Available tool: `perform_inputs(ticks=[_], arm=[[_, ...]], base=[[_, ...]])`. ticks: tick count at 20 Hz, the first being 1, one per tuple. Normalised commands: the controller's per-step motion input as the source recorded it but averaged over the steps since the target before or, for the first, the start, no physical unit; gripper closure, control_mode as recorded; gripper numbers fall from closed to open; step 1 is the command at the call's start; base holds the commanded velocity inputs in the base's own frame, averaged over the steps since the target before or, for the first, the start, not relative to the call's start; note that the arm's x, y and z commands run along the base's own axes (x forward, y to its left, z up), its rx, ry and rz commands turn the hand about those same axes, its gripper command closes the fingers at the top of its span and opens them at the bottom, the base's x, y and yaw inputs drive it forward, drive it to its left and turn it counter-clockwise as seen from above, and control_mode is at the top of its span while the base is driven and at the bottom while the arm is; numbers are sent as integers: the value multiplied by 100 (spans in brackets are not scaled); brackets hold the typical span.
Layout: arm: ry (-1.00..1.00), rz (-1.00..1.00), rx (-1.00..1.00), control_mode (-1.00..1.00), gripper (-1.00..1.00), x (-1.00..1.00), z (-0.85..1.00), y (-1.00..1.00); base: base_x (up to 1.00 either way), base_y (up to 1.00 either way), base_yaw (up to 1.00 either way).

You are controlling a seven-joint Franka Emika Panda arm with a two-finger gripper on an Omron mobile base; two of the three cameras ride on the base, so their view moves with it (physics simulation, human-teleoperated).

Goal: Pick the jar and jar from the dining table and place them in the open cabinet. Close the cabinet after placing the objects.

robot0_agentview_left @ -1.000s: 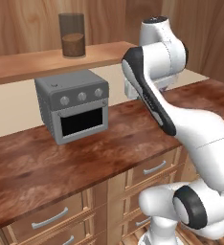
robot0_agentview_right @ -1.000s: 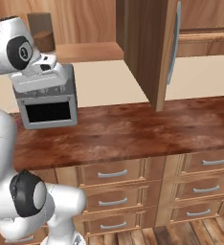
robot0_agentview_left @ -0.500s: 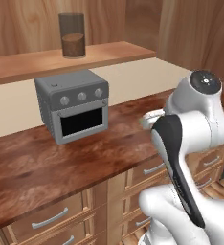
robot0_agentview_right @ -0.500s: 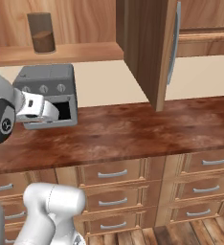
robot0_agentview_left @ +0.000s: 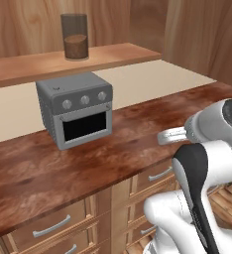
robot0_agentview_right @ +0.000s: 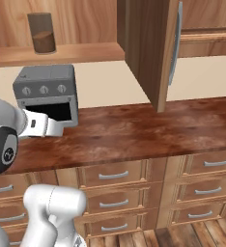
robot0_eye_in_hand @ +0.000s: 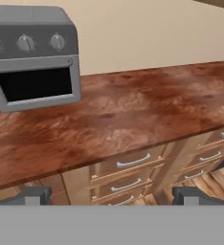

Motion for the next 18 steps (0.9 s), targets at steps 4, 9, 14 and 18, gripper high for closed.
perform_inputs(ticks=[4, 9, 14, 18], arm=[[1, 0, 0, -100, -100, -15, -4, 0], [0, 0, 0, 100, -100, 0, 0, 0], [0, 0, 0, 100, -100, 0, 0, 0], [0, 0, 0, 100, -100, 0, 0, 0]], base=[[0, 0, 0], [-95, -7, 4], [-93, 13, 21], [-23, 53, 93]])
